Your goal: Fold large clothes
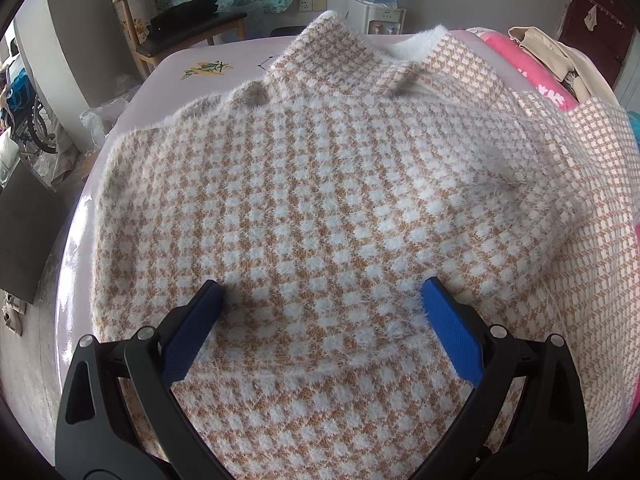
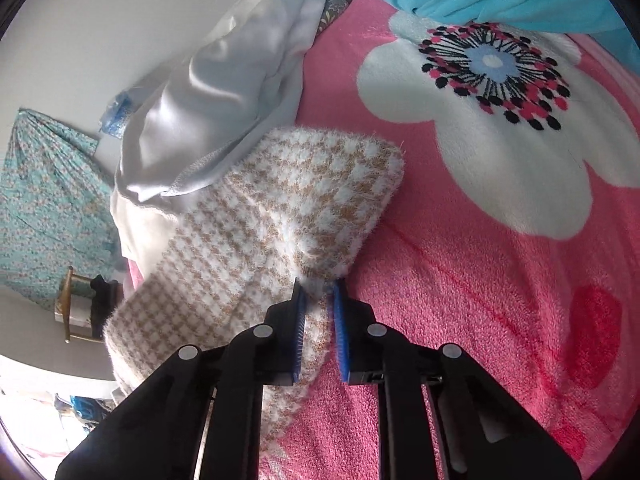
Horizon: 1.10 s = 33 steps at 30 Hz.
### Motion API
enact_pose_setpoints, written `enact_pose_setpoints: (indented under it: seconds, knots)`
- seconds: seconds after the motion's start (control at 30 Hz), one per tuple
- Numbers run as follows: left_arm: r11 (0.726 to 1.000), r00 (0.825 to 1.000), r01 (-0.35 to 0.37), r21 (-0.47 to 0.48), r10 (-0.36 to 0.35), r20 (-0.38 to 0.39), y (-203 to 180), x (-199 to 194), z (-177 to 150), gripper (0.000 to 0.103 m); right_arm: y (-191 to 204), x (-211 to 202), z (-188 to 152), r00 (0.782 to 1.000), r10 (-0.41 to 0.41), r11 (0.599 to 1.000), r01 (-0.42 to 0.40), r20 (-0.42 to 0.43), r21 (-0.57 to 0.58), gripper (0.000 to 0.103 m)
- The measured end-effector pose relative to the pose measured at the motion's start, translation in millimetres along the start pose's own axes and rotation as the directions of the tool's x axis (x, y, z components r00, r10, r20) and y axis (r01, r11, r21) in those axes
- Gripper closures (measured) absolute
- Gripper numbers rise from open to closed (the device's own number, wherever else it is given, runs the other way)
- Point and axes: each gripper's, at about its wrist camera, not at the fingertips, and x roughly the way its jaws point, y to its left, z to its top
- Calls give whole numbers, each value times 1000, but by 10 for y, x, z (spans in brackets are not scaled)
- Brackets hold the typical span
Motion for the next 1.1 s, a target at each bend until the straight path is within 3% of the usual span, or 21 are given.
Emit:
enact_pose_setpoints:
  seconds: [0.17,0.33,0.47,0.6,0.8,0.87,1.0,1.1]
  knots:
    - [1000,1000,0,2,0,2,3,-5,-2,7,171,-311,-41,998,39,998,-37,40,-58,93]
    - [1000,1000,2,2,-2,2,7,-5,-3,7,593,-750,-137,991,71,978,-47,112,-205,94]
    - [1000,1000,0,1,0,4,2,-2,4,7,1065,-1123,-276,978,142,943,-87,150,-322,94]
    - [999,1000,29,-28,-29,3,67,-29,13,7,1690,-1443,-516,963,214,882,-118,165,-456,94]
    - [995,995,76,-57,-73,68,281,-327,-33,9,2711,-1708,-1263,945,305,714,-148,114,-684,94]
    - [995,993,90,-51,-85,88,365,-453,-79,24,3043,-1729,-1598,935,348,636,-177,74,-751,94]
    - [987,984,142,-72,-133,118,593,-698,-178,36,3593,-1611,-2425,913,406,463,-243,-40,-852,94]
    - [978,974,186,-93,-171,150,781,-869,-241,40,3823,-1270,-3071,911,371,355,-316,-177,-880,90]
